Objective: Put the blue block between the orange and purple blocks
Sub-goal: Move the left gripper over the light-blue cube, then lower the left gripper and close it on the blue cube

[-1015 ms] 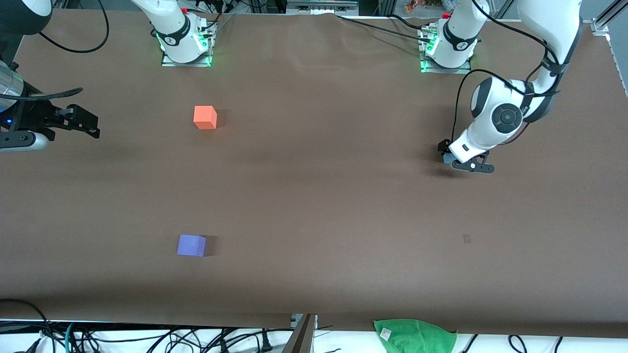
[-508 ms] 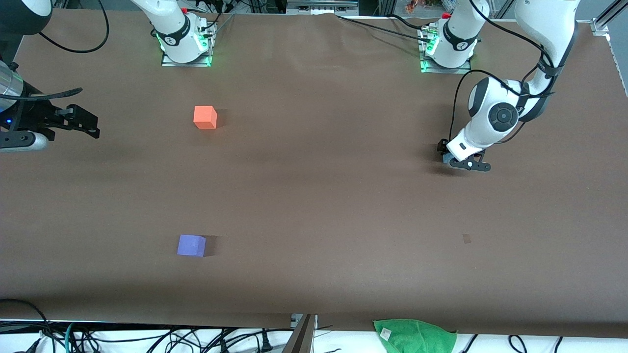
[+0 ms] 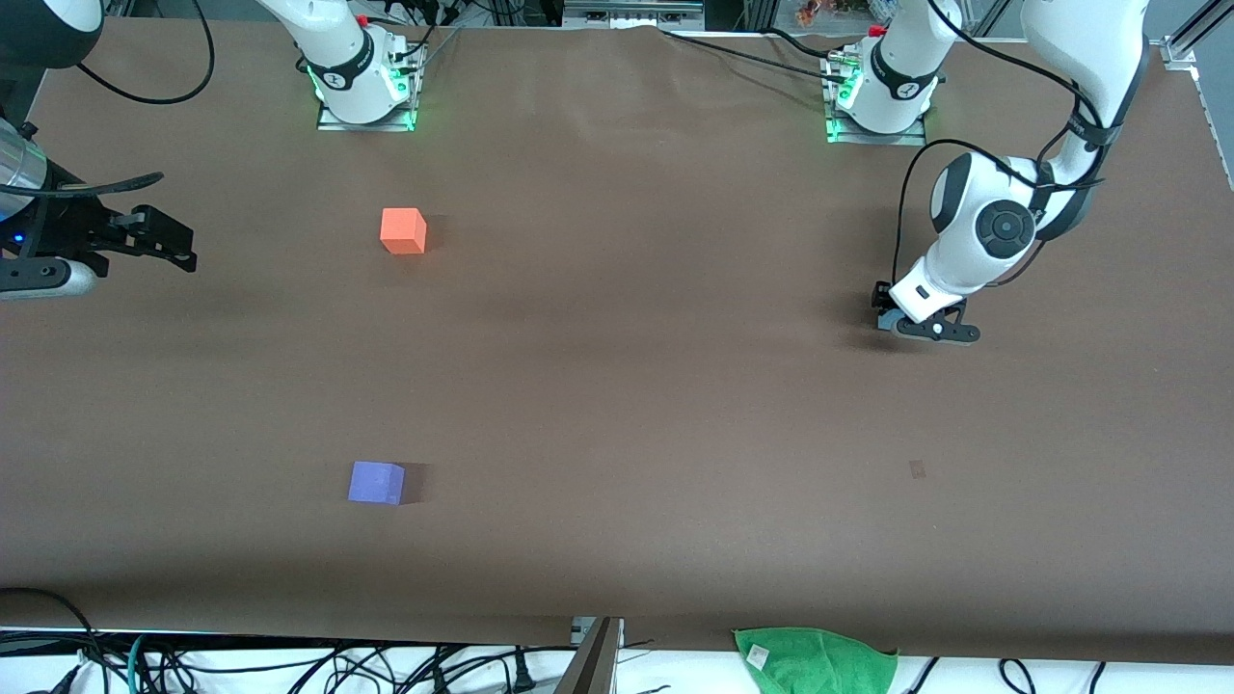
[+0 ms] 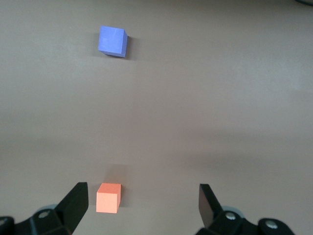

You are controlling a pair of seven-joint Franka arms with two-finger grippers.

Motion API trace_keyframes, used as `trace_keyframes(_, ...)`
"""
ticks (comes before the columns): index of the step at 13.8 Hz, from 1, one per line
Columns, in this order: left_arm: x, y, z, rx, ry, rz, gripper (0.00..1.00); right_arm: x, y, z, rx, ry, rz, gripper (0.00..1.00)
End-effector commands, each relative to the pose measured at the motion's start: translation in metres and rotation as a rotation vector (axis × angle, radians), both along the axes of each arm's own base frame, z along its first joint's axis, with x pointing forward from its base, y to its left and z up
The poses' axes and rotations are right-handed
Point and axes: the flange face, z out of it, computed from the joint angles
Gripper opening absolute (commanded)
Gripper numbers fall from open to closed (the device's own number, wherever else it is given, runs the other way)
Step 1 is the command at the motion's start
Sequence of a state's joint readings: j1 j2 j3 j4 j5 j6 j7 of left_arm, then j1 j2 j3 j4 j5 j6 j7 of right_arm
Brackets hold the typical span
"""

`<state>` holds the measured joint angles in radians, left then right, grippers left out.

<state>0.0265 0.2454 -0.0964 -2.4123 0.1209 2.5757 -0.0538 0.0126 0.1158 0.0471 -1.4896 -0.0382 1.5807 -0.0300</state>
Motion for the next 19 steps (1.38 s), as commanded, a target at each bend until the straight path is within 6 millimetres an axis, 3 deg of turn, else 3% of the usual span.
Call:
trace_keyframes(1,0.027,-0.019,0.045,0.02,0.015,-0.027,0.13,0.0,-0.001,0.003,0.001,-0.008,0.001,1.0)
trace_keyframes(6,0.087,-0.072,0.126,0.016,0.134,-0.017,0.13,0.0,-0.002,0.003,0.001,-0.006,0.002,1.0)
trace_keyframes(8,0.097,-0.108,0.137,-0.048,0.164,0.023,0.14,0.0,-0.002,0.003,0.001,-0.006,0.002,1.0)
trace_keyframes(10,0.101,-0.159,0.145,-0.069,0.145,0.069,0.14,0.0,-0.002,0.003,0.001,-0.006,0.004,1.0)
trace_keyframes(14,0.081,-0.303,0.12,-0.081,0.168,0.148,0.14,0.0,-0.004,0.003,0.0,-0.005,0.002,1.0)
trace_keyframes(17,0.065,-0.379,0.086,-0.075,0.185,0.132,0.14,0.0,-0.004,0.003,0.0,-0.006,0.002,1.0)
trace_keyframes(19,0.061,-0.403,0.065,-0.099,0.155,0.108,0.14,0.0,-0.004,0.003,0.0,-0.006,0.001,1.0)
